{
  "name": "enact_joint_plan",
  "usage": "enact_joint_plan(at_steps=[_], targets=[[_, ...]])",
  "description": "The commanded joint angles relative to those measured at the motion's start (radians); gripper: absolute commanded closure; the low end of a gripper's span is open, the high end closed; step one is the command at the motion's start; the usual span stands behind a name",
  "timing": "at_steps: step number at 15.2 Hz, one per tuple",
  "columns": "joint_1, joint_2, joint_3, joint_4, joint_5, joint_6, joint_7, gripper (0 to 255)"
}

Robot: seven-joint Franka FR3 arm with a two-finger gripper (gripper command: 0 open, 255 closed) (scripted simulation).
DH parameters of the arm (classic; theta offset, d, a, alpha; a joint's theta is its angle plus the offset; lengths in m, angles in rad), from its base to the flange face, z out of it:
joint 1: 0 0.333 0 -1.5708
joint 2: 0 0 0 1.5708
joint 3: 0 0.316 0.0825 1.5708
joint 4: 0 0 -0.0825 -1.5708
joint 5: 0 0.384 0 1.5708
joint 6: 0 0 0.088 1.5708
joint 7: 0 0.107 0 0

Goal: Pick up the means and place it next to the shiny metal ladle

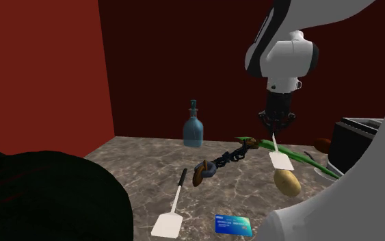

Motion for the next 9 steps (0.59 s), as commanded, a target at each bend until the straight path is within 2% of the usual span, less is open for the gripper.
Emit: enact_joint_plan(at_steps=[1,9], targets=[[-0.022,0.008,-0.029,0.007,-0.001,0.001,-0.052,255],[-0.109,0.074,-0.138,0.084,0.008,-0.013,-0.252,255]])
